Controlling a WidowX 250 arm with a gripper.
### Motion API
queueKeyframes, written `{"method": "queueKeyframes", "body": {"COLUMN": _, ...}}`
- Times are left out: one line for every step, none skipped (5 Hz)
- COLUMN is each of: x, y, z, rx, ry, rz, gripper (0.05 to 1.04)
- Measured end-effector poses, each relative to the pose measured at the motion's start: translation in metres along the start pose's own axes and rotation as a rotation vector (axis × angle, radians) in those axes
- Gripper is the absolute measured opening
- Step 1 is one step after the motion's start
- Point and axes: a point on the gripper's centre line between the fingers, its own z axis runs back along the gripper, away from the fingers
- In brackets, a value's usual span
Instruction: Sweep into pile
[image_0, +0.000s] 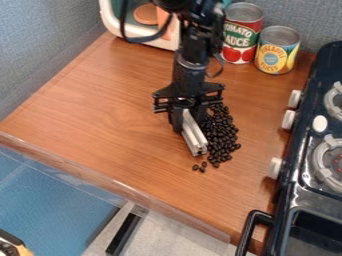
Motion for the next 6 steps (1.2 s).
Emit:
{"method": "queueKeyframes", "body": {"x": 0.011, "y": 0.009, "z": 0.022, "rx": -0.040, "ry": 0.012, "rz": 0.020, "gripper": 0.386}}
{"method": "queueKeyframes", "body": {"x": 0.018, "y": 0.014, "z": 0.043, "rx": -0.094, "ry": 0.017, "rz": 0.020, "gripper": 0.386}}
{"method": "queueKeyframes", "body": {"x": 0.016, "y": 0.024, "z": 0.054, "rx": -0.114, "ry": -0.012, "rz": -0.010, "gripper": 0.386}}
{"method": "queueKeyframes", "body": {"x": 0.000, "y": 0.036, "z": 0.049, "rx": -0.096, "ry": -0.067, "rz": -0.070, "gripper": 0.386}}
{"method": "queueKeyframes", "body": {"x": -0.017, "y": 0.044, "z": 0.045, "rx": -0.072, "ry": -0.086, "rz": -0.102, "gripper": 0.386}}
{"method": "queueKeyframes", "body": {"x": -0.038, "y": 0.047, "z": 0.029, "rx": -0.034, "ry": -0.086, "rz": -0.132, "gripper": 0.386}}
